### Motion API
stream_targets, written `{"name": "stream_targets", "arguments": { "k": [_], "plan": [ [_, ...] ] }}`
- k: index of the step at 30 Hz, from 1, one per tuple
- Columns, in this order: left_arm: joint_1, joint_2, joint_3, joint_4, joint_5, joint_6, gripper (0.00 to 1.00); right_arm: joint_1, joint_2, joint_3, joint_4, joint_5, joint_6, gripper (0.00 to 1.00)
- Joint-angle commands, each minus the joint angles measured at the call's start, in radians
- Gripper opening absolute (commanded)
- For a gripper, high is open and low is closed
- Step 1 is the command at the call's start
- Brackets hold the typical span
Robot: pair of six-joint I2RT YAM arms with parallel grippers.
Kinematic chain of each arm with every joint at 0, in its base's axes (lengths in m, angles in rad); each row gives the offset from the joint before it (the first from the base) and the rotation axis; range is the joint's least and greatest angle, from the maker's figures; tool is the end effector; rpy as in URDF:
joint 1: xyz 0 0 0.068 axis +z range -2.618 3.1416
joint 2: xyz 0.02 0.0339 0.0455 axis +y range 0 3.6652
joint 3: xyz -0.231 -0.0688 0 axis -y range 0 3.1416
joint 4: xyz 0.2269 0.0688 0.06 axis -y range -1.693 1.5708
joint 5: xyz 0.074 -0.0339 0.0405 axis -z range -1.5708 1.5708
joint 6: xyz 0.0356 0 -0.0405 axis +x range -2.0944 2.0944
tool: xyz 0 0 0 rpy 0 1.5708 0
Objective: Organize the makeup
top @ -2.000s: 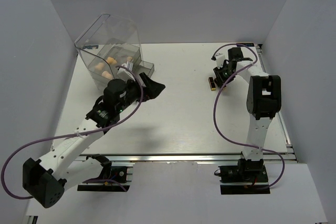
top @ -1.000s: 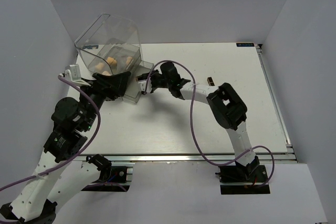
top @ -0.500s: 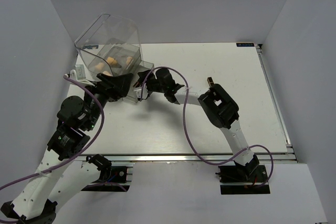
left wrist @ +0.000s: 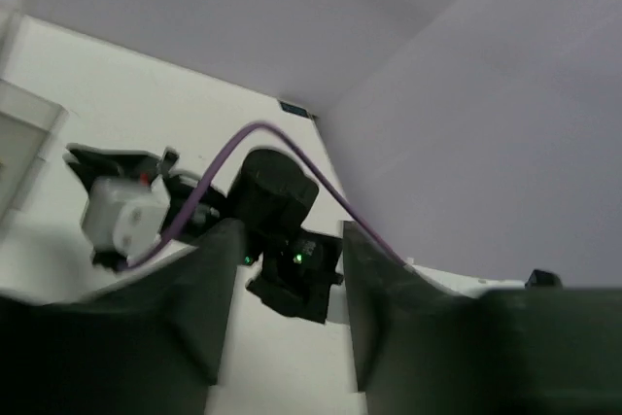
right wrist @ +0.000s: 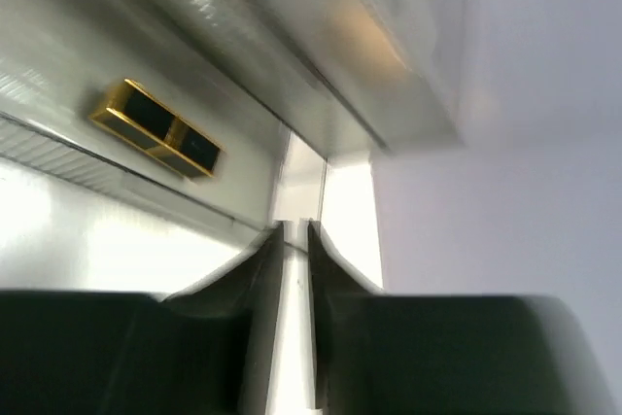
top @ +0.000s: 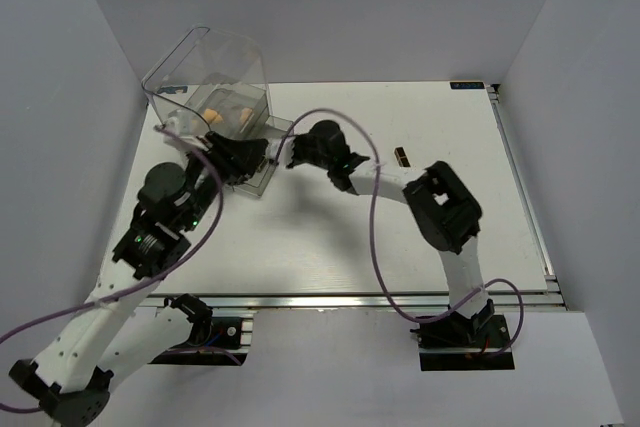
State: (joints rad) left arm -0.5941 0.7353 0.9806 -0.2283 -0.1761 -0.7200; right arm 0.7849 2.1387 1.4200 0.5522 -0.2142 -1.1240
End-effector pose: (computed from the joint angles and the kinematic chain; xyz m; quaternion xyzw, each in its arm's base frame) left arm 0.1388 -0.0862 0.3836 -0.1065 0.6930 -0.3850 0.6001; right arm 0.3214 0.3317 0.1860 -0.6593 0.3825 -0.0279 0.6467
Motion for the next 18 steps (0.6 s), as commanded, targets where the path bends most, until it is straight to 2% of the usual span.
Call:
{"name": "stream_targets", "arguments": {
  "k": [1,2,3,4,5,6,7,8,9,10,12,13,15,16,17,18],
  "plan": [
    [-0.004,0.119,0.016,0.049,0.136,0.001,0.4,-0.128,-0.224,0.013,-0.099,0.107,0.432,0.03],
    [-0.004,0.148,0.015,0.064,0.157,-0.004,0.31,-0.166,-0.25,0.025,-0.189,0.09,0.517,0.0],
    [-0.006,0.204,0.006,0.11,0.173,-0.018,0.22,-0.259,-0.272,0.046,-0.362,0.031,0.588,0.0],
    [-0.004,0.234,0.003,0.139,0.2,-0.027,0.22,-0.309,-0.308,0.056,-0.436,0.006,0.649,0.0],
    [-0.004,0.268,0.001,0.167,0.245,-0.045,0.24,-0.355,-0.325,0.057,-0.496,-0.01,0.744,0.0],
    [-0.006,0.301,0.003,0.216,0.262,-0.058,0.28,-0.454,-0.342,0.05,-0.602,-0.048,0.782,0.0],
    [-0.006,0.382,0.018,0.221,0.279,-0.068,0.43,-0.508,-0.377,0.045,-0.642,-0.069,0.811,0.0],
    [-0.004,0.425,0.035,0.221,0.305,-0.091,0.52,-0.557,-0.397,0.031,-0.67,-0.097,0.863,0.01],
    [-0.006,0.473,0.055,0.221,0.316,-0.104,0.62,-0.66,-0.417,0.014,-0.702,-0.155,0.883,0.09],
    [-0.01,0.578,0.106,0.221,0.323,-0.117,0.79,-0.706,-0.456,-0.018,-0.721,-0.184,0.894,0.3],
    [-0.03,0.695,0.189,0.161,0.331,-0.125,0.9,-0.822,-0.49,-0.047,-0.754,-0.246,0.9,0.51],
    [-0.038,0.827,0.298,0.124,0.329,-0.125,0.93,-0.852,-0.516,-0.068,-0.794,-0.258,0.9,0.61],
    [-0.068,0.964,0.435,-0.006,0.314,-0.118,0.95,-0.913,-0.545,-0.093,-0.824,-0.293,0.894,0.69],
    [-0.081,1.033,0.59,-0.061,0.297,-0.114,0.95,-0.926,-0.549,-0.113,-0.848,-0.295,0.895,0.7],
    [-0.091,1.172,0.677,-0.18,0.279,-0.11,0.97,-0.937,-0.554,-0.118,-0.863,-0.301,0.897,0.71],
    [-0.113,1.244,0.767,-0.242,0.238,-0.108,0.98,-0.955,-0.56,-0.124,-0.876,-0.304,0.908,0.72]
  ]
}}
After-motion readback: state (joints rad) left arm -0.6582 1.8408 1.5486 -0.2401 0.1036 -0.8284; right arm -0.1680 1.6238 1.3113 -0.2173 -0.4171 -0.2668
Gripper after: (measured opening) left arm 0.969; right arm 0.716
